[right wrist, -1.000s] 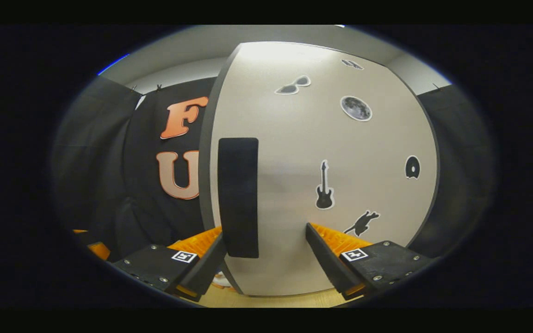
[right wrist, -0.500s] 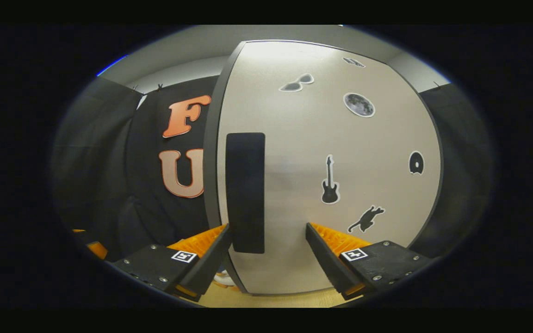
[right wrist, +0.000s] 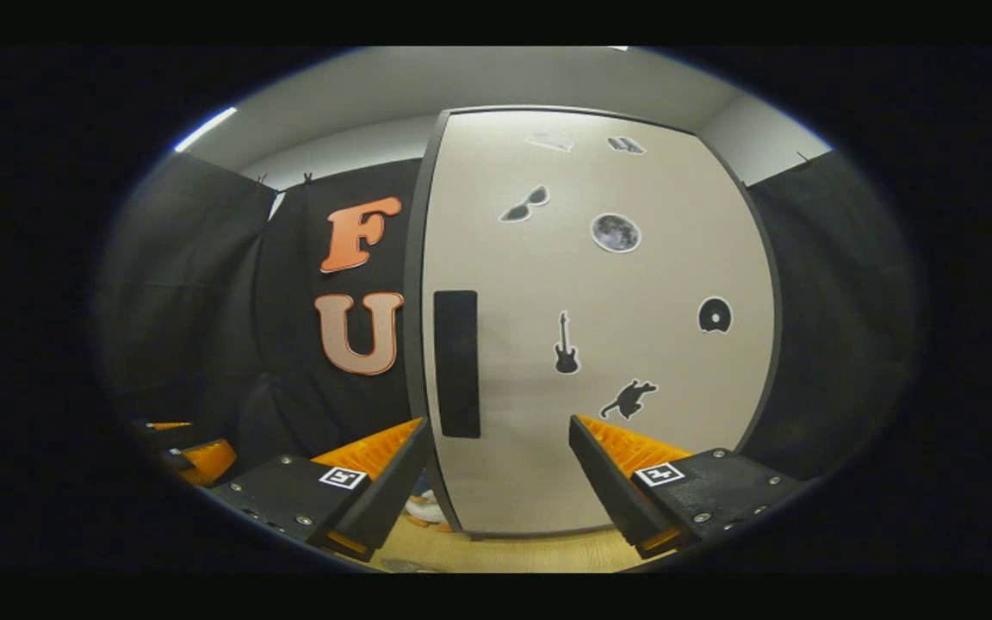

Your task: Open the cabinet door with the right hand, grasp the bottle in the cabinet with the left hand and place it on the coaster, then close the cabinet door with the right hand.

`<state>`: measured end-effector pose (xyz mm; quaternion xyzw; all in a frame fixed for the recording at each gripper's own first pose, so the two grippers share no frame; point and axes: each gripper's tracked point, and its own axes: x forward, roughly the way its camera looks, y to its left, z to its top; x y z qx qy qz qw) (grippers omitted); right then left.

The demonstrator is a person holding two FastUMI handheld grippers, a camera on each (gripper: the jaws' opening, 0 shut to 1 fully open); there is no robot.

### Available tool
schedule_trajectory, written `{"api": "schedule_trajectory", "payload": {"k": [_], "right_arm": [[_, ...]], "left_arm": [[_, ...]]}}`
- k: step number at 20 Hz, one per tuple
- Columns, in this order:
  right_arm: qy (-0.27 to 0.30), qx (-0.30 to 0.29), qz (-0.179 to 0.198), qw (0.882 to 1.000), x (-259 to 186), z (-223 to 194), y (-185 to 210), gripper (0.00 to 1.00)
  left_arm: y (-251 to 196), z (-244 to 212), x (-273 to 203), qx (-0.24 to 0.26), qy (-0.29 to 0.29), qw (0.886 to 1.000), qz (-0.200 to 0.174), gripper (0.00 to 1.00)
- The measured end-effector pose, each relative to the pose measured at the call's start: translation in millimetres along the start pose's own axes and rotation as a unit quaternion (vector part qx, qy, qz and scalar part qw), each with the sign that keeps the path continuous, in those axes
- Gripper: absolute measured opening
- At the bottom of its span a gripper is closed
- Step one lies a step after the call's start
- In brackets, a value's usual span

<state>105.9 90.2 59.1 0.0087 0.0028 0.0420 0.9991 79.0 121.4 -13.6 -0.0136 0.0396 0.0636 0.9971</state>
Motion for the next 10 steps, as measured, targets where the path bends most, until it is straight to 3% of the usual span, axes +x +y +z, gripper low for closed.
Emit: {"api": "schedule_trajectory", "payload": {"k": [10], "right_arm": [[-0.004,-0.013,-0.008,1.000,-77.5,2.5,-60.0,0.98]], "left_arm": [[-43.4,17.4,-27.4,-0.004,-0.019,1.000,0.012,0.94]]}}
